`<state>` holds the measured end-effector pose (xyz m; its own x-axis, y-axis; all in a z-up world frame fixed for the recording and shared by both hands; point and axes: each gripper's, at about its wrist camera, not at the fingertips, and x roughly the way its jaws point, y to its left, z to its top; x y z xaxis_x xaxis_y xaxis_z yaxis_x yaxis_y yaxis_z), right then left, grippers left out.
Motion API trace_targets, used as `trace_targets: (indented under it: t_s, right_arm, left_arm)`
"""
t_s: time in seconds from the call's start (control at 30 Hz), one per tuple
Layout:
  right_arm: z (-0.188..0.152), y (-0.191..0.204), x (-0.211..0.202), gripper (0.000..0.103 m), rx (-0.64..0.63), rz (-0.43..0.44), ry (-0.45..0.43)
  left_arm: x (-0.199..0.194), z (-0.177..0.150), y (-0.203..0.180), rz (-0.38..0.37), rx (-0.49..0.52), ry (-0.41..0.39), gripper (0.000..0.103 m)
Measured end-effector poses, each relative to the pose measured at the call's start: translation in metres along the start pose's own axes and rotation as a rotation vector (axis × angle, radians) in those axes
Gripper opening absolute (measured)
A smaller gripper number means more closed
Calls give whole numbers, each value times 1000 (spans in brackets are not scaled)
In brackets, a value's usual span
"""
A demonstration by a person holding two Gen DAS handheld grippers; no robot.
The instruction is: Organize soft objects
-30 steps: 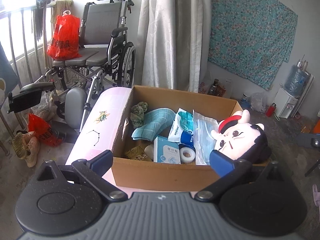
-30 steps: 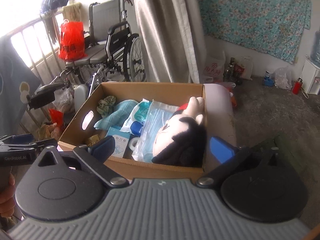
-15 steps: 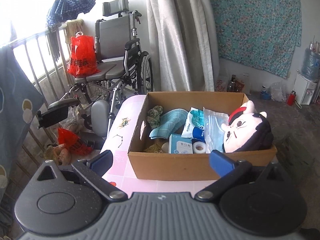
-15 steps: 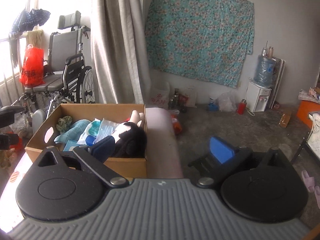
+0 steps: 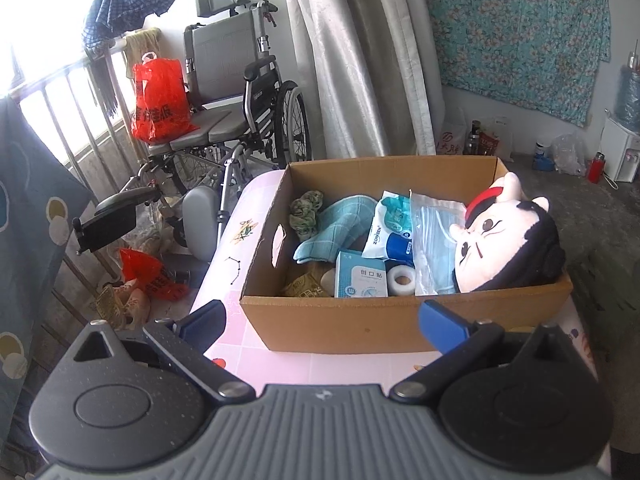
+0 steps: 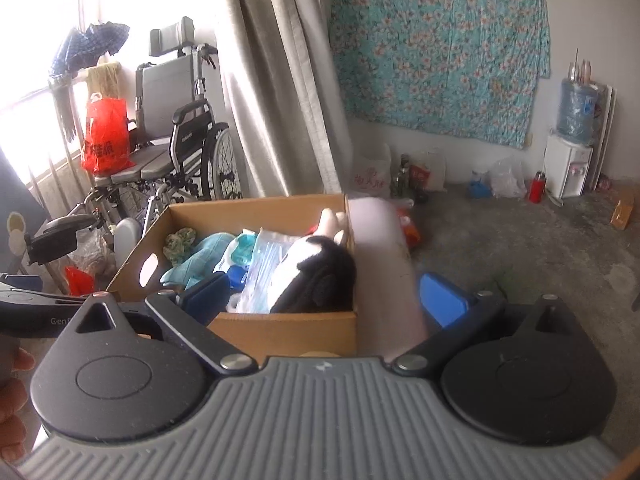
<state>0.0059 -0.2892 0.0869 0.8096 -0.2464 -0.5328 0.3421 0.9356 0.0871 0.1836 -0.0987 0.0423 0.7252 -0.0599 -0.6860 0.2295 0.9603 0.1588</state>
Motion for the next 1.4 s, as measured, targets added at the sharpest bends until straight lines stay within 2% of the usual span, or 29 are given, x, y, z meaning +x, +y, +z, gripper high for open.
trace_targets:
  t_s: [0.2, 0.37, 0.57, 0.87, 1.4]
  right_arm:
    - [-5, 31, 56, 102, 15, 51, 137]
    - [-6, 55, 82, 102, -13, 71, 169]
    - [-7, 73, 104, 102, -54, 54, 196]
    - [-13, 71, 118, 102, -46, 29, 221]
    - [-20, 67, 108, 102, -59, 13, 224]
  left_arm:
    - [15, -1, 8, -32, 0, 20, 103]
    - [26, 3, 12, -54, -13, 32, 103]
    - [36, 3, 16, -73, -27, 47, 103]
    - [41, 1, 16, -84, -31, 62, 103]
    - [39, -4, 17, -88, -34, 79, 103]
